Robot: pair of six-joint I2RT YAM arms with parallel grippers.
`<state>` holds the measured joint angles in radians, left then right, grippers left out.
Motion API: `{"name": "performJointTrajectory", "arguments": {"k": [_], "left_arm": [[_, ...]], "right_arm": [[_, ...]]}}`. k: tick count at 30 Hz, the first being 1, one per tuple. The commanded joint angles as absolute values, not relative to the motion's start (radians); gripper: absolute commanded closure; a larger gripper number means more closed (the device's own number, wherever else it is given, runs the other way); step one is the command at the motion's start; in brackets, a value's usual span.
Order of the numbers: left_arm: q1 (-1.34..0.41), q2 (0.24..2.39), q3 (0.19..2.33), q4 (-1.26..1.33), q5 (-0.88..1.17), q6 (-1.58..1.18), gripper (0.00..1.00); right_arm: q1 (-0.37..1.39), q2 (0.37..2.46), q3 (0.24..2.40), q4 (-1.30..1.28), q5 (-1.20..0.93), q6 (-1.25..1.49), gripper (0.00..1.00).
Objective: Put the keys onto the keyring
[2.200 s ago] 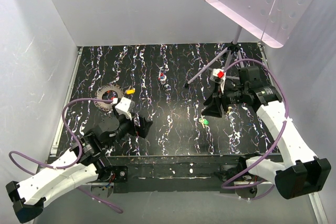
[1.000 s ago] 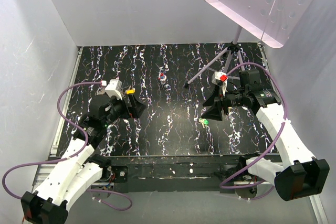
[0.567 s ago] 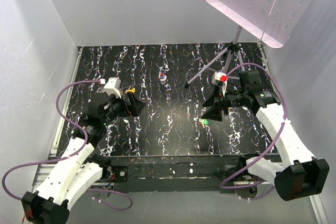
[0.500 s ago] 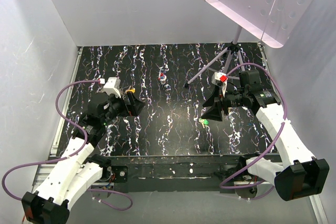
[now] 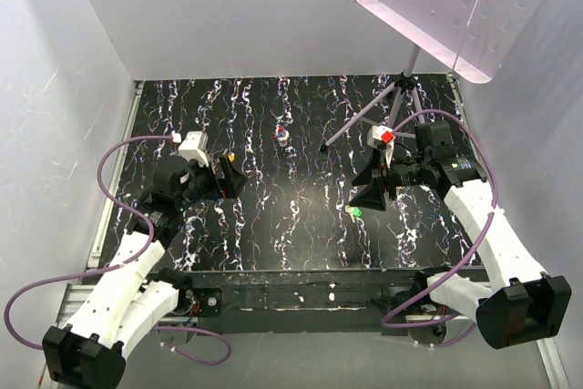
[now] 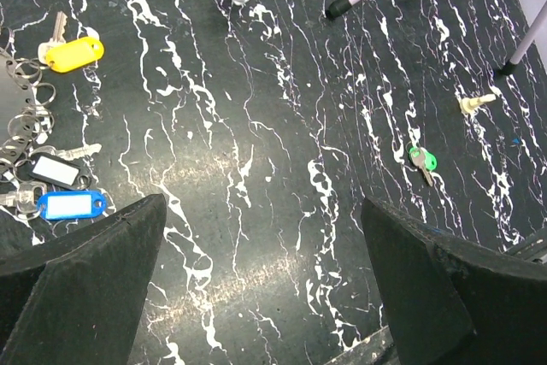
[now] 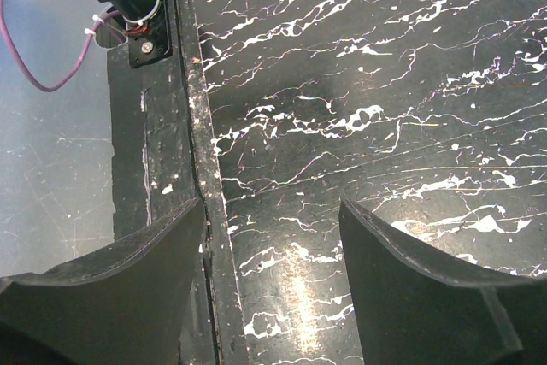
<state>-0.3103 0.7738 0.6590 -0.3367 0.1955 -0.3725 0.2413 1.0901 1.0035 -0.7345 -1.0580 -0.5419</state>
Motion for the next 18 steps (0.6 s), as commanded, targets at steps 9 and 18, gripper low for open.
{"name": "performJointTrajectory", "arguments": {"k": [9, 18], "left_arm": [[-0.282, 0.804, 0.715, -0.345, 0.196, -0.316, 0.02], [-0.265, 0.824, 0.722, -0.345, 0.193, -0.296, 0.02]], "right_arm": [[0.233, 1.080, 1.008, -0.750, -1.091, -0.568, 0.27], [0.233, 1.081, 1.006, -0.752, -1.094, -0.569, 0.27]]}}
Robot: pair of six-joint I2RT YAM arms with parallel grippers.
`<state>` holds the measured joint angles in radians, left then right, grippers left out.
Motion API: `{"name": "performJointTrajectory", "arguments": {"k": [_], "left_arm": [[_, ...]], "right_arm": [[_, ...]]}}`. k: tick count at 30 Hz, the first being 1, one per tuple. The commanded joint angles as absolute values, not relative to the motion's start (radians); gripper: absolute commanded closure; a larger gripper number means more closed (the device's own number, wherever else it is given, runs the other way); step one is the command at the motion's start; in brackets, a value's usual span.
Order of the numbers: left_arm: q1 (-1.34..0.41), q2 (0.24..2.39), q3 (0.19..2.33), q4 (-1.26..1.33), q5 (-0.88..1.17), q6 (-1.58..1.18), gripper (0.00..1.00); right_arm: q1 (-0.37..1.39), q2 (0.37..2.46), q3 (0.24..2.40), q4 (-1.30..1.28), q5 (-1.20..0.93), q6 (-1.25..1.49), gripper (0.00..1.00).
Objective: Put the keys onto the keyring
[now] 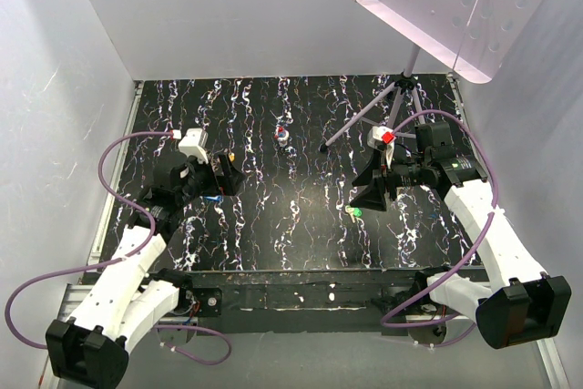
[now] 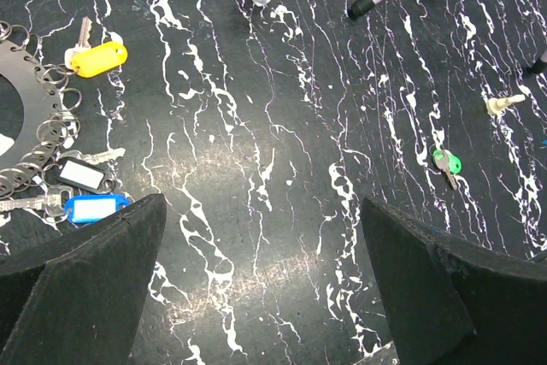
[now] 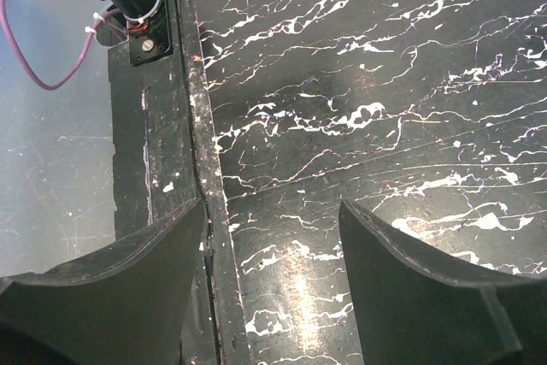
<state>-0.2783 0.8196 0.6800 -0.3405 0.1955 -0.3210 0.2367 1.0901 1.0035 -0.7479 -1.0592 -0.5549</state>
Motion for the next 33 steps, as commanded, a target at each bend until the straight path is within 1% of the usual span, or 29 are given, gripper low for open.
{"name": "performJointTrajectory", "arguments": {"k": [1, 24, 33], "left_arm": [[-0.265, 0.825, 0.724, -0.344, 0.193, -0.293, 0.02], [-0.222, 0.851, 0.715, -0.313, 0.222, -0.298, 0.02], [-0.189, 0.945, 0.773, -0.296, 0.238, -0.261, 0.02]], "right_arm": [[0.235, 1.081, 1.005, -0.752, -1.094, -0.569, 0.27], [0.235, 1.089, 1.011, -0.762, -1.101, -0.580, 0.27], [0.235, 1.095, 1.011, -0.769, -1.106, -0.583, 0.27]]}}
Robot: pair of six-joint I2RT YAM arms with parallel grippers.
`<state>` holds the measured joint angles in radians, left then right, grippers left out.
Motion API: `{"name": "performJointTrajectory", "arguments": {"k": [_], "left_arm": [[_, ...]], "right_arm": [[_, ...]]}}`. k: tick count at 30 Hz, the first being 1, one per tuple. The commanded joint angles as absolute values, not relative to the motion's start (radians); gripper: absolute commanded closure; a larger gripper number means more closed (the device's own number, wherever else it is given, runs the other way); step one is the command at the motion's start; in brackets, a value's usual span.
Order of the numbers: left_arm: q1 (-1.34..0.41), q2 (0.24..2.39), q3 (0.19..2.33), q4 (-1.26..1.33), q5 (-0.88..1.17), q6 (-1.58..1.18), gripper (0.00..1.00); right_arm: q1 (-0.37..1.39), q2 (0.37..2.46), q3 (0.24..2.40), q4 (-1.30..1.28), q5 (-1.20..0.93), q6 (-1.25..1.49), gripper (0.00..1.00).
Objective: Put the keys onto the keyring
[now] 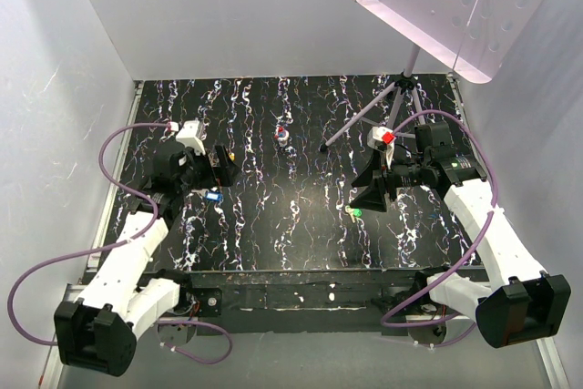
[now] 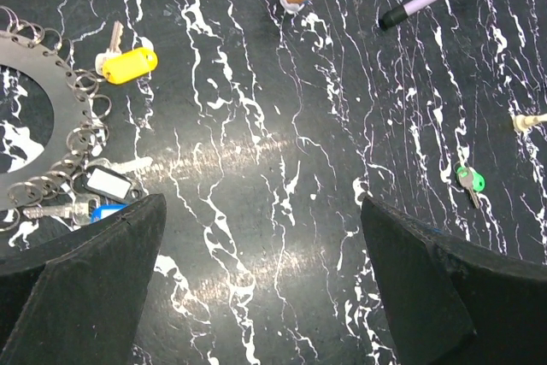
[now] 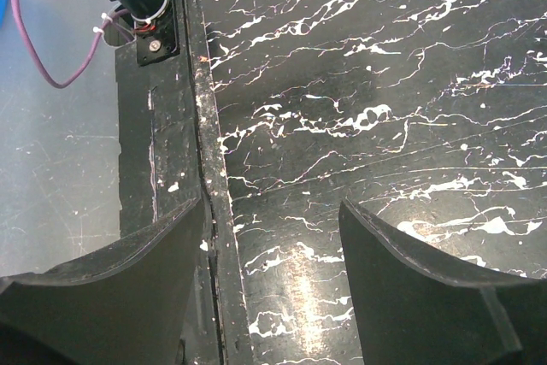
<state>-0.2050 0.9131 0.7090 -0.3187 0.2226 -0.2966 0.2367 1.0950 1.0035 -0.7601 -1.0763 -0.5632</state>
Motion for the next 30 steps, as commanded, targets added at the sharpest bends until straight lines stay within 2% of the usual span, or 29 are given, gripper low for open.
{"name": "performJointTrajectory", "arguments": {"k": [1, 14, 22, 30], "left_arm": [[-0.186, 0.960, 0.781, -0.295, 0.238, -0.258, 0.02], [-0.114, 1.235, 0.917, -0.351, 0.247, -0.176, 0.02], [-0.084, 1.387, 1.006, -0.422, 0.229, -0.106, 0.07], [-0.046, 1.492, 1.072, -0.448, 0.193, -0.123, 0.07]], "right_arm": [[0.235, 1.095, 1.011, -0.770, -1.104, -0.586, 0.27], [0.235, 1.095, 1.011, -0.769, -1.108, -0.586, 0.28], [0.235, 1.098, 1.014, -0.775, -1.111, -0.589, 0.28], [0.236, 1.097, 1.012, -0.775, -1.112, -0.591, 0.28]]}}
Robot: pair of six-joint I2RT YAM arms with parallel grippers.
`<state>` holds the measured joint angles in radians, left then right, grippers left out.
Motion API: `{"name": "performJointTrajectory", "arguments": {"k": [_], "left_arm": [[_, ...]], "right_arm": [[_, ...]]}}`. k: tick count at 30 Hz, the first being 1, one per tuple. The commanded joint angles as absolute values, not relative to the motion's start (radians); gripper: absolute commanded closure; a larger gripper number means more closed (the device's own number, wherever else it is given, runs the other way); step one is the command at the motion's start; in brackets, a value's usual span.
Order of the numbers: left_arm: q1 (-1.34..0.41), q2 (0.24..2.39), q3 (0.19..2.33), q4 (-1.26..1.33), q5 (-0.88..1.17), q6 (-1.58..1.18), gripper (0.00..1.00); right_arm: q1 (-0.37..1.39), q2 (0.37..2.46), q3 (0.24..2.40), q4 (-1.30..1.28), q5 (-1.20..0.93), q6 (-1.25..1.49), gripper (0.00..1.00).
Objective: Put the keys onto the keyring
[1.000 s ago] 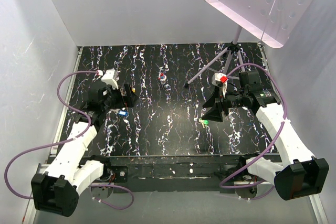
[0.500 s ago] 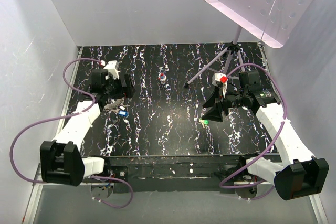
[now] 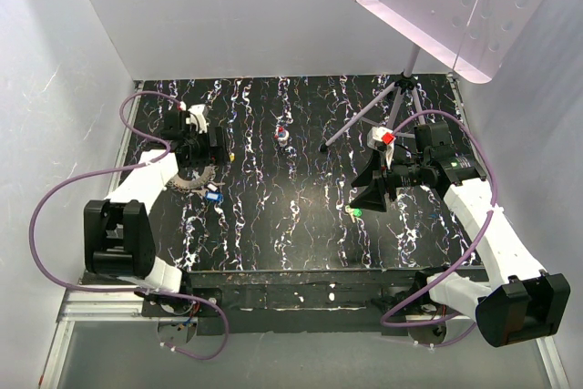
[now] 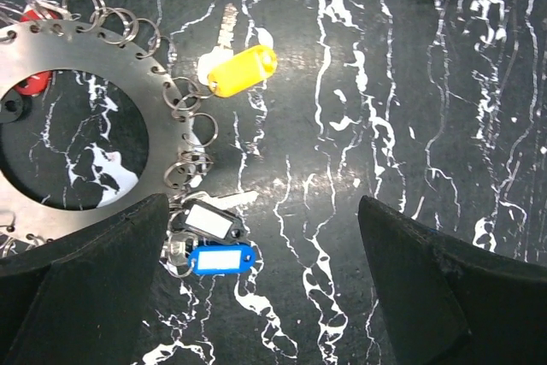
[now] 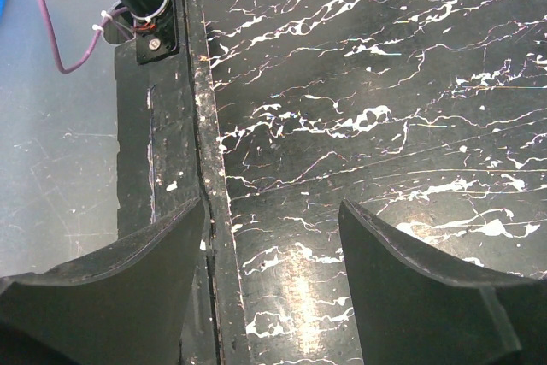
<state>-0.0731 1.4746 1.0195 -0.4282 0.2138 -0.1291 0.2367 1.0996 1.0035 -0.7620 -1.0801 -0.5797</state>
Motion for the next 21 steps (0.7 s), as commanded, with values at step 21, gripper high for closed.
{"name": "performJointTrajectory", "arguments": {"k": [21], "left_arm": [[0.170, 1.471, 1.006, -0.351, 0.061, -0.219, 0.28]], "right_arm": [[0.250, 1.089, 1.019, -0.785, -1.121, -0.592, 0.28]]}}
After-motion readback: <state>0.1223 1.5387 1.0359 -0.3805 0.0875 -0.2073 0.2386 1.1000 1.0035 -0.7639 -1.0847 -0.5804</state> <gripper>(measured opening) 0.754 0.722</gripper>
